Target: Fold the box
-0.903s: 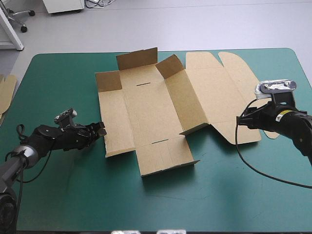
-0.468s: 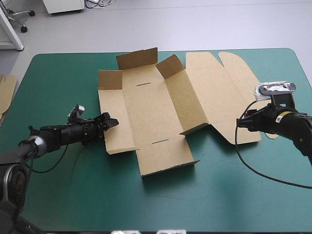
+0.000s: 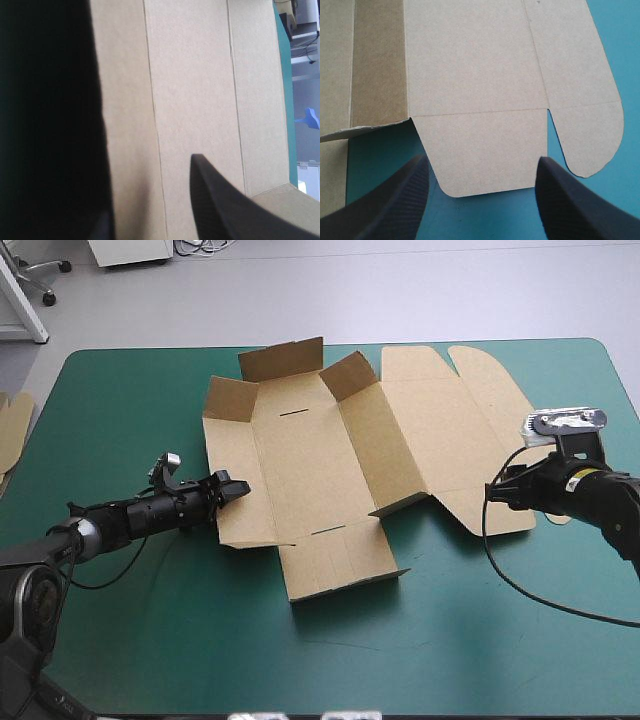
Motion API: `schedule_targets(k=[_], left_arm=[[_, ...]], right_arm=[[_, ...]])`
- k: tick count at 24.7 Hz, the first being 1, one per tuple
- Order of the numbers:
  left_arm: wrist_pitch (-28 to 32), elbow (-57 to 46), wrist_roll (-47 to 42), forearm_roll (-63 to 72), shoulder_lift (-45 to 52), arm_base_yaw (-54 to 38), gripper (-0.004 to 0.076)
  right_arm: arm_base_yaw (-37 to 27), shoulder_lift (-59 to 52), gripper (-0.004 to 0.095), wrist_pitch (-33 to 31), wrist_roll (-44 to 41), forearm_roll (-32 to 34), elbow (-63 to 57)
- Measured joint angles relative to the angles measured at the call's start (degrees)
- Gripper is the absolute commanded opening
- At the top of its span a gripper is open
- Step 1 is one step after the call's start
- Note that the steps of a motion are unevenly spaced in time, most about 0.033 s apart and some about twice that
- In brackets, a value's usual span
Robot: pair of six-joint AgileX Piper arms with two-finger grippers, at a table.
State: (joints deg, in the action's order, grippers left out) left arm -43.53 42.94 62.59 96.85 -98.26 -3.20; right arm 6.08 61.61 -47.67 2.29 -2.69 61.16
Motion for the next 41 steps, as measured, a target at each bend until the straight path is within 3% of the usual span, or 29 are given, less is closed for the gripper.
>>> schedule_targets(k=[7, 18, 24, 32, 36, 41], left_arm=[[1.96, 1.58, 0.43, -0.9, -0.47, 0.04, -0.0014], [1.72, 9.54, 1.99, -13.74, -0.82, 0.04, -0.0013], [-7.41, 23.91, 0.08, -35.71, -2.21, 0.04, -0.0013], [-24.71, 52.27, -1.72, -60.3, -13.91, 0.32, -0.0014], [-26.35, 62.23, -0.64, -67.47, -17.43, 1.85, -0.0013], [-26.72, 72.88, 8.11, -74.08, -19.09, 5.46, -0.0014]], right_arm=[[0.0, 0.0, 0.0585, 0.0, 0.0, -0.06, 0.0], [0.0, 0.0, 0.0576, 0.0, 0.17, -0.47, 0.0], [0.0, 0.0, 0.0575, 0.0, 0.41, -0.51, 0.0], [0.0, 0.0, 0.0575, 0.0, 0.89, -0.81, 0.0], [0.0, 0.0, 0.0575, 0.0, 0.94, -0.93, 0.0], [0.0, 0.0, 0.0575, -0.04, 0.96, -0.93, 0.0]])
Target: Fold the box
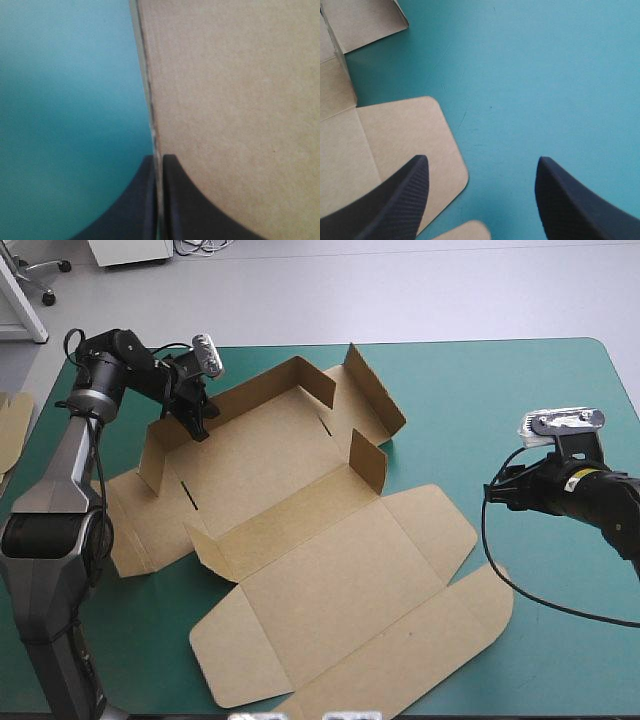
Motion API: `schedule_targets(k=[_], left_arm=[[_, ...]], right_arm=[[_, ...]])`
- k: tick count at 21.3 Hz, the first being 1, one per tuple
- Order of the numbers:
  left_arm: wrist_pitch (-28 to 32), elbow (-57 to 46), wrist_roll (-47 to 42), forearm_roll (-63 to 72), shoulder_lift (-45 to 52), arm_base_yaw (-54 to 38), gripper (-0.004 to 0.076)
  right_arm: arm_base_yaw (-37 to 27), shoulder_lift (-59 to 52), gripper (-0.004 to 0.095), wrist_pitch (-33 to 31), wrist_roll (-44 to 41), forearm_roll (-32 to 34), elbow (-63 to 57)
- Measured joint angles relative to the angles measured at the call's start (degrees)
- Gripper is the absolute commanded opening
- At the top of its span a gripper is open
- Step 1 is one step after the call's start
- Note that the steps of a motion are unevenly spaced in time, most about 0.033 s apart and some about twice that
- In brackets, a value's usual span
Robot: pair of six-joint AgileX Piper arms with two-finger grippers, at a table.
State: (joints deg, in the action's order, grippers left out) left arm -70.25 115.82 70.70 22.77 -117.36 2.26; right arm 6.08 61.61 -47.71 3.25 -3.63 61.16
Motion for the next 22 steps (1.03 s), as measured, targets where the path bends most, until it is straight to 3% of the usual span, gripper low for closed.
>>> schedule_targets(k=[5, 9, 15, 22], left_arm=[[0.07, 2.65, 12.19, -3.9, -0.17, 8.27, -0.0015], [1.23, 2.65, 14.3, -7.55, 0.72, 14.2, -0.0015], [7.38, -2.62, 0.89, -18.51, 8.66, 23.35, -0.0015], [24.94, -23.79, -15.64, -30.99, 19.69, 30.48, -0.0015]], right_arm=[[0.0, 0.0, 0.0575, 0.0, 0.0, 0.0, 0.0], [0.0, 0.0, 0.0576, 0.0, -0.85, 0.0, 0.0], [0.0, 0.0, 0.0576, 0.0, -3.56, 4.61, 0.13], [0.0, 0.44, 0.0575, -1.95, -8.14, 9.33, 5.51]])
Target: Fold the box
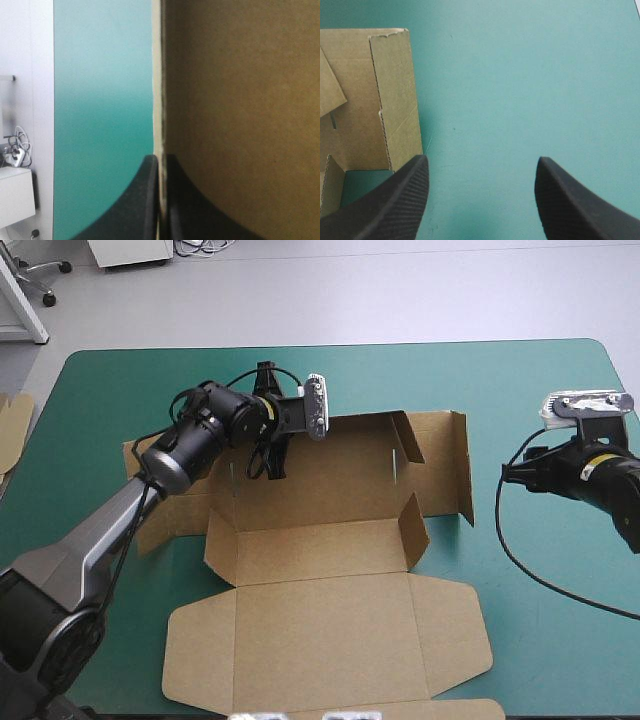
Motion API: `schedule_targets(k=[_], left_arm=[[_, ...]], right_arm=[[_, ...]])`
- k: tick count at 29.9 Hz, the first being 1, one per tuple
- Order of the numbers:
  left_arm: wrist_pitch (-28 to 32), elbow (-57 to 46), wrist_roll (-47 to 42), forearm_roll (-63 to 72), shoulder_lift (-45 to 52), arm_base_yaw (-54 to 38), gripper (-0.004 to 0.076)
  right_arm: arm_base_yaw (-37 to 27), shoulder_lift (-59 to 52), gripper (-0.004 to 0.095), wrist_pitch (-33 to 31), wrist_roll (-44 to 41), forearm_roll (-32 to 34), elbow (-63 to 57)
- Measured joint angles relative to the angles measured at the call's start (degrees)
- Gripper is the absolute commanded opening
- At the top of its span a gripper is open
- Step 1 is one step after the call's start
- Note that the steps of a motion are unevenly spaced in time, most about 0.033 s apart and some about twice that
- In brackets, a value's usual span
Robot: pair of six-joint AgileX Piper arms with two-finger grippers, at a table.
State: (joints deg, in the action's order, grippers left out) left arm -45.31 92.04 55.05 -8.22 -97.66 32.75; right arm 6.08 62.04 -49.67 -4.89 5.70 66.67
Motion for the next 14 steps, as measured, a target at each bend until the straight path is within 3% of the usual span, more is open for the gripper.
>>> schedule_targets(k=[7, 14], left_arm=[[11.83, -16.01, -17.13, -12.33, 9.15, 2.99, -0.0015], [12.77, -22.54, -37.17, -34.64, 11.44, 10.03, -0.0014]], right_arm=[[0.0, 4.76, 0.0576, -2.35, -0.21, 0.0, 6.27], [0.0, 13.18, 0.0575, -4.84, 1.36, -0.1, 16.23]])
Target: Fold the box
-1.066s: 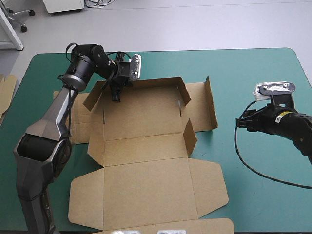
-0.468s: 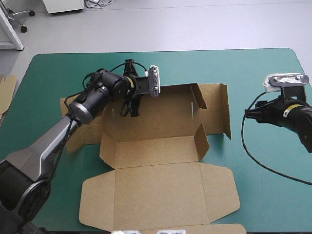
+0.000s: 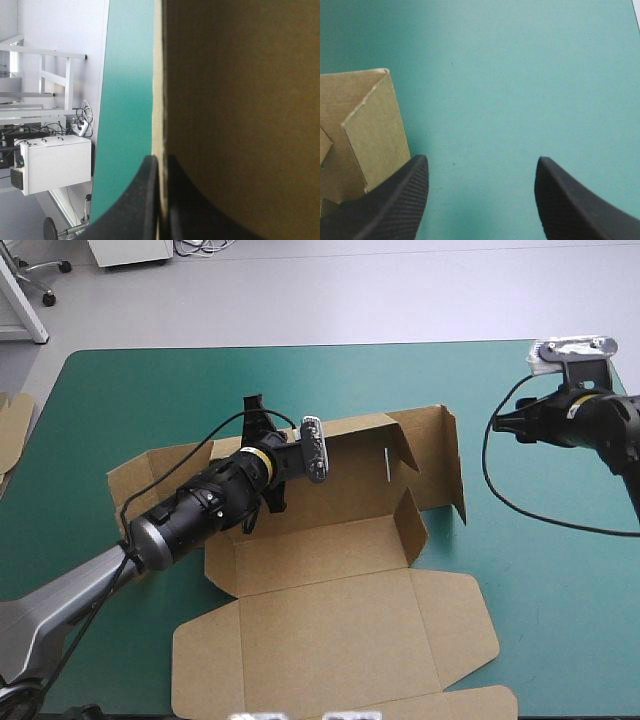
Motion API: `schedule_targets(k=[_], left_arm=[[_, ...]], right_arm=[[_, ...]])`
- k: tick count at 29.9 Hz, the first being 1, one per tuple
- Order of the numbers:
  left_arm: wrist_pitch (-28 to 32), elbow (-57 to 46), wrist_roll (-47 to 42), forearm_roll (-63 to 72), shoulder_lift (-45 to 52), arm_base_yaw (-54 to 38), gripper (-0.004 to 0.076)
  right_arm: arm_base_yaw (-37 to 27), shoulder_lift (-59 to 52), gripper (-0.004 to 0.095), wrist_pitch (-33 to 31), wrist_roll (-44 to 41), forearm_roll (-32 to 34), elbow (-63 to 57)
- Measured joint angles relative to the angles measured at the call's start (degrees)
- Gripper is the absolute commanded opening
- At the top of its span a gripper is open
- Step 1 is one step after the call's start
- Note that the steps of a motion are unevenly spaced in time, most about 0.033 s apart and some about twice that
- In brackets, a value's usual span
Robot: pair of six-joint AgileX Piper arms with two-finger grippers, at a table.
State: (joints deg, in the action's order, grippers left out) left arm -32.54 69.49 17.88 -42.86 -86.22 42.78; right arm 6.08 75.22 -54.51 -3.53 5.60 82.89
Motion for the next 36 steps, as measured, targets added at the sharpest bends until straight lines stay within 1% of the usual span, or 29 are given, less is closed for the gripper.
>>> schedule_targets(k=[2, 8, 11, 14, 16, 18, 22, 25, 28, 36], left_arm=[[-0.02, -0.24, -2.09, -1.59, 0.0, 0.53, -0.0014], [-0.2, -0.3, -3.65, -3.1, 0.0, 0.93, -0.0015], [-0.9, -0.47, -5.93, -5.97, -0.05, 1.91, -0.0015], [-0.67, -2.0, -10.55, -13.91, -0.19, 3.85, -0.0015], [0.01, -3.15, -14.58, -22.26, -0.61, 4.39, -0.0015], [1.31, -3.96, -19.57, -29.61, -1.21, 4.39, -0.0015], [4.32, -4.21, -24.59, -39.99, -1.96, 4.33, -0.0015], [7.43, -4.21, -28.85, -45.57, -2.29, 4.33, -0.0015], [8.17, -4.21, -31.67, -46.65, -2.29, 4.33, -0.0015], [7.99, -4.21, -34.75, -47.02, -2.89, 4.33, -0.0015]], right_arm=[[0.0, 2.13, 0.0575, -1.44, 0.74, -0.07, 3.07], [0.0, 6.66, 0.0574, -3.33, 2.15, -1.18, 10.14], [0.0, 9.03, 0.0555, -4.32, 2.75, -1.46, 13.19], [-1.28, 11.78, 0.0537, -5.44, 2.98, -2.18, 16.68], [-2.82, 13.82, 0.0534, -5.83, 3.53, -3.44, 18.81], [-4.81, 15.78, 0.0534, -6.38, 4.46, -6.1, 21.27], [-8.39, 18.94, 0.0526, -7.68, 7.68, -12.55, 25.25], [-9.55, 20.76, 0.0509, -8.08, 8.81, -14.9, 27.39], [-9.99, 22.42, 0.0498, -8.43, 9.46, -16.0, 28.58], [-10.06, 28.32, 0.0457, -8.24, 11.2, -19.99, 30.03]])
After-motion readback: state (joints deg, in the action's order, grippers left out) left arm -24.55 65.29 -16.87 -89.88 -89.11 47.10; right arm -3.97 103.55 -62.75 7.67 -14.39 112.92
